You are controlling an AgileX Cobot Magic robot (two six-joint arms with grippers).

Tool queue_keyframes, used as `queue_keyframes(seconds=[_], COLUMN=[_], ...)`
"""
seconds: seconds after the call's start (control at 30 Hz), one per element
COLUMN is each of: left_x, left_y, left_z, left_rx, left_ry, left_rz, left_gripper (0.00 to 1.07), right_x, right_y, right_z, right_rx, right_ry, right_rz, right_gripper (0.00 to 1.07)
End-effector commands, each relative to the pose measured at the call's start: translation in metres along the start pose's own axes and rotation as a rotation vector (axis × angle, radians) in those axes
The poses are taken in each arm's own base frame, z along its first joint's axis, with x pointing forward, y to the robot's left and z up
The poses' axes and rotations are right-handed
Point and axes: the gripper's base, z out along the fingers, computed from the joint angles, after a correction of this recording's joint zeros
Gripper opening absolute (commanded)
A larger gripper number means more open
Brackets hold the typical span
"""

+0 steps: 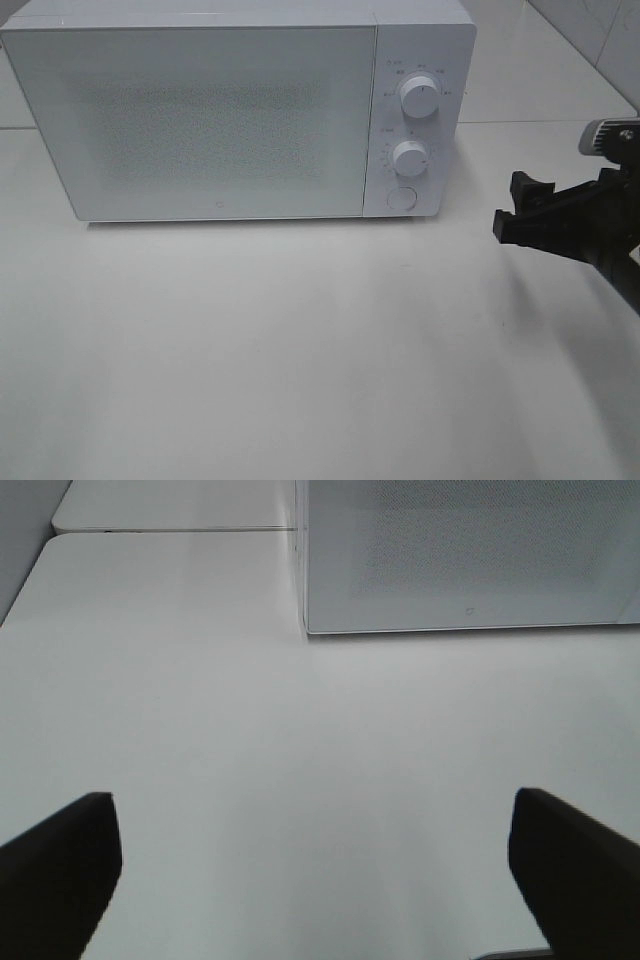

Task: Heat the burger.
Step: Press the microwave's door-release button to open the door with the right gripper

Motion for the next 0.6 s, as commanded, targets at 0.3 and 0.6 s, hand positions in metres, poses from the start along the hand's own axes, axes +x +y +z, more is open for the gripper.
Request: queue_keyframes(seconds=[0.3, 0.6], left_x=[0.001, 0.001], left_y=[0.000, 0.000], left_z=[-0.001, -0.001], left_rx=[0.000, 0.000], left_ry=[-0.022, -0.022], left_rz=[-0.005, -0.005], left_gripper=[0.98, 0.98], right_x=[0.003, 0.010], right_y=[0.053, 0.078], right_z=[0.000, 0.007], right_rx=[-0.090, -0.148], right_ry=[-0.013, 0.062], right_rz=[-0.003, 0.048], right_gripper=[0.76, 0.76])
